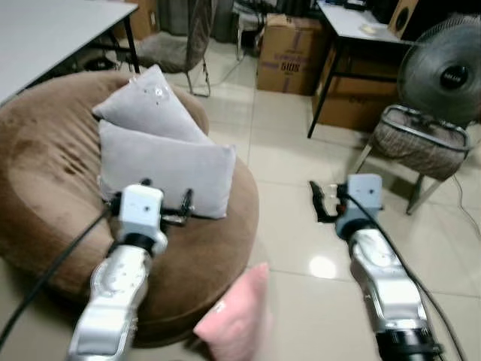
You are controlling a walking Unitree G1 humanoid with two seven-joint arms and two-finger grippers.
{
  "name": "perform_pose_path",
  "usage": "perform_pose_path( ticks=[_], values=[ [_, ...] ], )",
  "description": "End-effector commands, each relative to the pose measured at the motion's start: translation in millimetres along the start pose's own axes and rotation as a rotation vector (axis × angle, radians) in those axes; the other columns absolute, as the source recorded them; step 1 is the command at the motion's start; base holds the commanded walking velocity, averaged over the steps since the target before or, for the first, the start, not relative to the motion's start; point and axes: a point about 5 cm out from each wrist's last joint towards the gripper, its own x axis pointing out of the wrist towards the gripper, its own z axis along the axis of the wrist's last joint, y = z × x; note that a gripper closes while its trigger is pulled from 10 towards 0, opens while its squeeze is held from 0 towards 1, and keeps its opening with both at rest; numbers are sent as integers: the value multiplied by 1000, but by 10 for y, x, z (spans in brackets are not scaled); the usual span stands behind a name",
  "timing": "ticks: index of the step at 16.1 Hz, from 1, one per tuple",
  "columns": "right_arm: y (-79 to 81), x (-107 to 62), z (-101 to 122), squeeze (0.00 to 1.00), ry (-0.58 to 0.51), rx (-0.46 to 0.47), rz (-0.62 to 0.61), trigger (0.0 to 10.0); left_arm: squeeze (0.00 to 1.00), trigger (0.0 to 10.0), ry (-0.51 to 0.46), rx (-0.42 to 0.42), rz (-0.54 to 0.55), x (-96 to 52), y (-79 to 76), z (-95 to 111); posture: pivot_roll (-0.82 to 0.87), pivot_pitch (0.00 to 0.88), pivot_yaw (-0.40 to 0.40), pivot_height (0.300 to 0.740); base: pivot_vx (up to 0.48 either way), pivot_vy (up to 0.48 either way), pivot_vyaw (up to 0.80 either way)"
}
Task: Move the pillow to the sofa from floor
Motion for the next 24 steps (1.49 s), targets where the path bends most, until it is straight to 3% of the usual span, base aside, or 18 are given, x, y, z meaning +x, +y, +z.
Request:
perform_pose_path(
  ticks=[1,5,9,14,24],
  values=[
    [32,-3,22,0,-11,9,22,10000,0,10000,12,0,-7,-39,4,-29,55,0,-78,720,0,0,0],
    [39,7,12,0,-10,-2,31,10000,0,10000,8,-11,-33,-114,-12,-46,74,0,-80,685,0,0,0],
    [26,-16,-2,0,-7,-11,24,10000,0,10000,9,-1,-31,-96,22,-46,60,0,-61,655,0,0,0],
    [-29,-45,-28,0,-2,-21,-5,10000,0,10000,-1,0,-71,-38,-57,-32,48,0,-45,655,0,0,0],
    [28,-52,-90,0,16,1,-8,10000,0,10000,15,46,-105,38,-40,-57,63,0,-37,640,0,0,0]
  ],
)
